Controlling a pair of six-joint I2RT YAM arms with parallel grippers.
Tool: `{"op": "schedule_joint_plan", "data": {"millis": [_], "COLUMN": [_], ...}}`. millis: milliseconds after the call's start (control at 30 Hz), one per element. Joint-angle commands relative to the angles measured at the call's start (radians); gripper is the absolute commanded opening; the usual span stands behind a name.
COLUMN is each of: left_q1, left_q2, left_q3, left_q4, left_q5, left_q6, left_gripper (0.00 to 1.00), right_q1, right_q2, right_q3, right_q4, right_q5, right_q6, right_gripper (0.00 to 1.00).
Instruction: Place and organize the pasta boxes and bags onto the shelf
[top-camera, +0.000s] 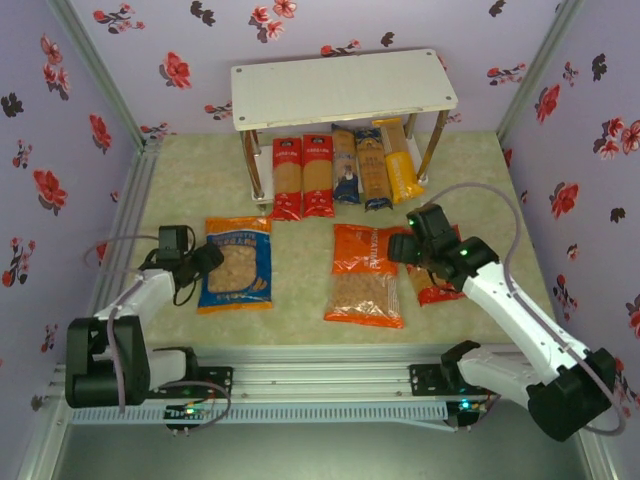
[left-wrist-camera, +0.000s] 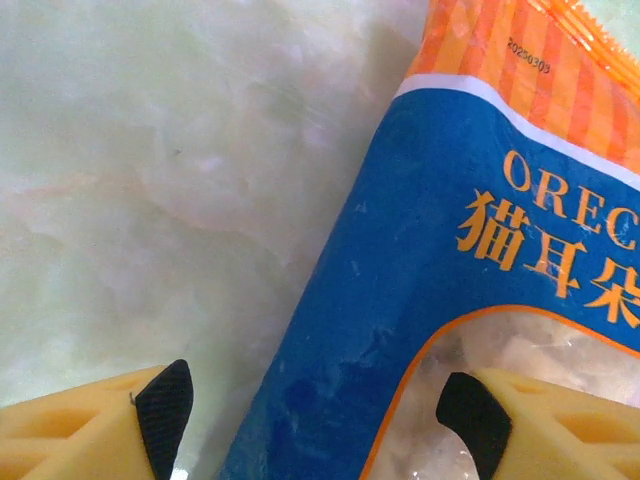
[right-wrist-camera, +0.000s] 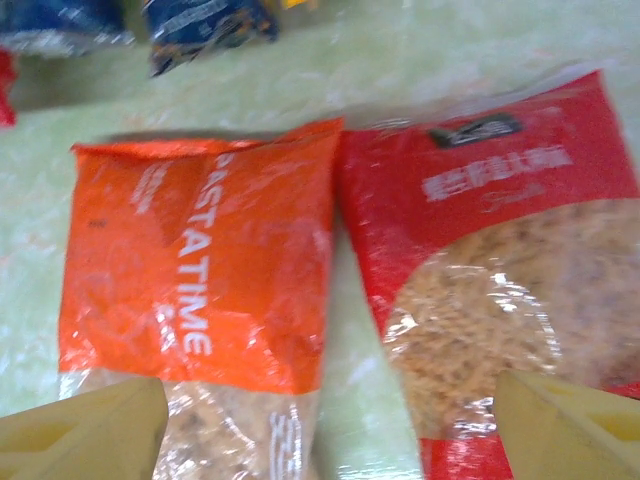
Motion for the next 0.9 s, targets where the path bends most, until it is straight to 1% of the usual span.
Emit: {"op": "schedule_joint_plan", "data": {"millis": [0, 167, 333, 533, 700, 800, 867], "left_q1": [0.009, 0.005, -0.036, -0.099, -0.171, -0.185, -0.186], "left_q2": [0.039, 0.081, 0.116, 0.140, 0.099, 0.053, 0.015], "left_q3": [0.011, -0.019, -0.038, -0.060, -0.072, -0.092, -0.108], "left_q4": [0.059, 0.121, 0.149, 0.169, 0.143, 0.112, 0.094], "left_q5": [0.051, 0.123, 0.172, 0.204, 0.205, 0.203, 0.195], "left_q6": [-0.001, -0.010, -0.014, -0.046, -0.078, -0.086, -0.090], "left_gripper": [0.74, 0.67, 0.62, 0.60, 0.60, 0.60, 0.60], "right_q1": [-0.062, -0.135, -0.208, -0.325, -0.390, -0.422, -0.442], "right_q2": [-0.030, -0.017, 0.033, 0.062, 0.074, 0.075, 0.083], "right_q3": [0.042, 0.055, 0.045, -0.013, -0.046, -0.077, -0.098], "right_q4": [-0.034, -0.011, 0.012, 0.108, 0.141, 0.167, 0.181], "right_q5": [0.003, -0.024, -0.046, -0.203, -0.237, -0.259, -0.251], "right_q6": [-0.042, -0.066, -0.072, -0.038, -0.017, -0.005, -0.001], "right_gripper": [0.85, 0.87, 0.87, 0.87, 0.87, 0.89, 0.89]}}
